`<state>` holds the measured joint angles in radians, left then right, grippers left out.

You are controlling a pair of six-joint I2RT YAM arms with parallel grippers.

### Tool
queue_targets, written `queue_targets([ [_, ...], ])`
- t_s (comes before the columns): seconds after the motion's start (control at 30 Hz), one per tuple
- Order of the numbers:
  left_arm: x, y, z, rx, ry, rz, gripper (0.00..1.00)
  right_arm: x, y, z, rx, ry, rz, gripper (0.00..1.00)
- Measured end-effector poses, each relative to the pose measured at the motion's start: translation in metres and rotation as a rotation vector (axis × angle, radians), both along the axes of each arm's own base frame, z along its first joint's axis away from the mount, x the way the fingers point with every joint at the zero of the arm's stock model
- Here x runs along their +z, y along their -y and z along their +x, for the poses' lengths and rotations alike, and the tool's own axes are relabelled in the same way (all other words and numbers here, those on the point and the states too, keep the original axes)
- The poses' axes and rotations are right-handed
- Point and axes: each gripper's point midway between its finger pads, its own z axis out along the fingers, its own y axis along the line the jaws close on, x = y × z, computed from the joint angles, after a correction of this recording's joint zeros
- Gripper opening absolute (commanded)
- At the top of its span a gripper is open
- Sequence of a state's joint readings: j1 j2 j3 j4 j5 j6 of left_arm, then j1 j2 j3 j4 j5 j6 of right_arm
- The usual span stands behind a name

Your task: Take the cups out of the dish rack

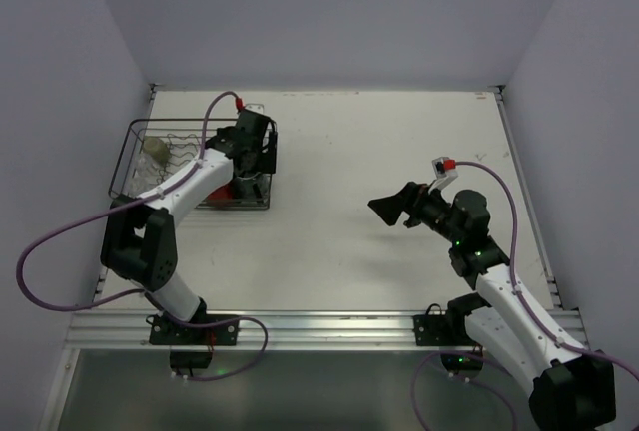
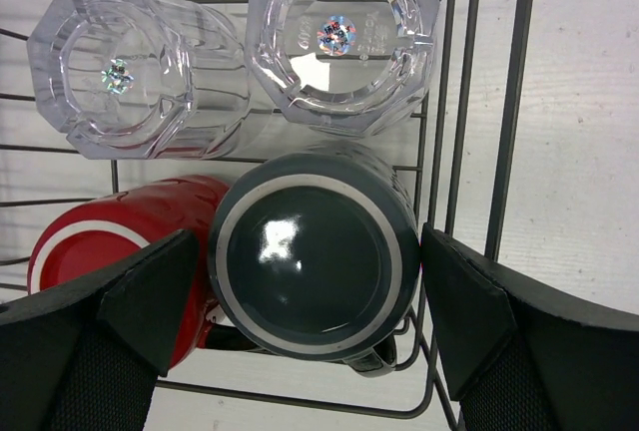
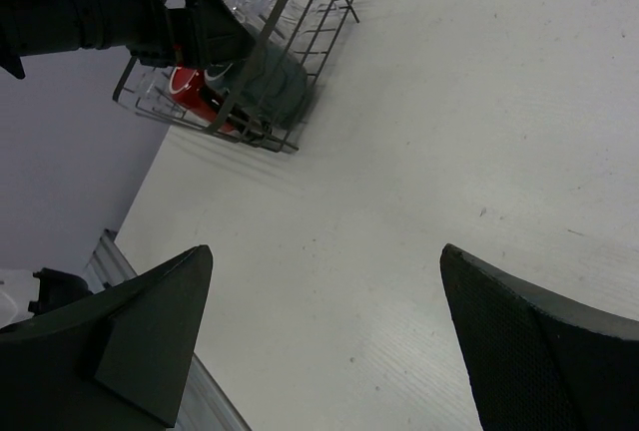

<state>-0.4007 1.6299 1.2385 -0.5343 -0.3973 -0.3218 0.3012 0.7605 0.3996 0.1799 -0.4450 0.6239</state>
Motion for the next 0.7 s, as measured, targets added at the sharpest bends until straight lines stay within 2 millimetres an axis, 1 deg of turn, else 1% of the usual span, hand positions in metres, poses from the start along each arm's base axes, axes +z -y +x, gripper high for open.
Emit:
queue_targets([
  [0.3, -0.013, 0.001, 0.001, 0.001, -0.027, 0.010, 1.00, 0.000, 0.000, 0.000, 0.002, 0.003, -0.003, 0.99],
  [0.5, -0.015, 0.000, 0.004, 0.004, -0.029, -0.001, 0.99, 0.000, -0.001, -0.001, 0.007, 0.005, -0.005, 0.99],
  [0.57, -0.016, 0.001, 0.005, 0.006, -0.031, -0.015, 0.93, 0.000, -0.001, -0.001, 0.007, 0.005, -0.005, 0.99],
  [0.6, -0.016, 0.000, 0.005, 0.007, -0.029, -0.019, 0.86, 0.000, -0.001, -0.001, 0.007, 0.005, -0.005, 0.99],
  [0.67, -0.016, 0.000, 0.006, 0.008, -0.027, -0.025, 0.80, 0.000, -0.001, -0.001, 0.007, 0.004, -0.006, 0.99],
  [0.7, -0.016, 0.001, 0.007, 0.006, -0.026, -0.028, 0.73, 0.000, -0.001, -0.001, 0.007, 0.004, -0.006, 0.99],
])
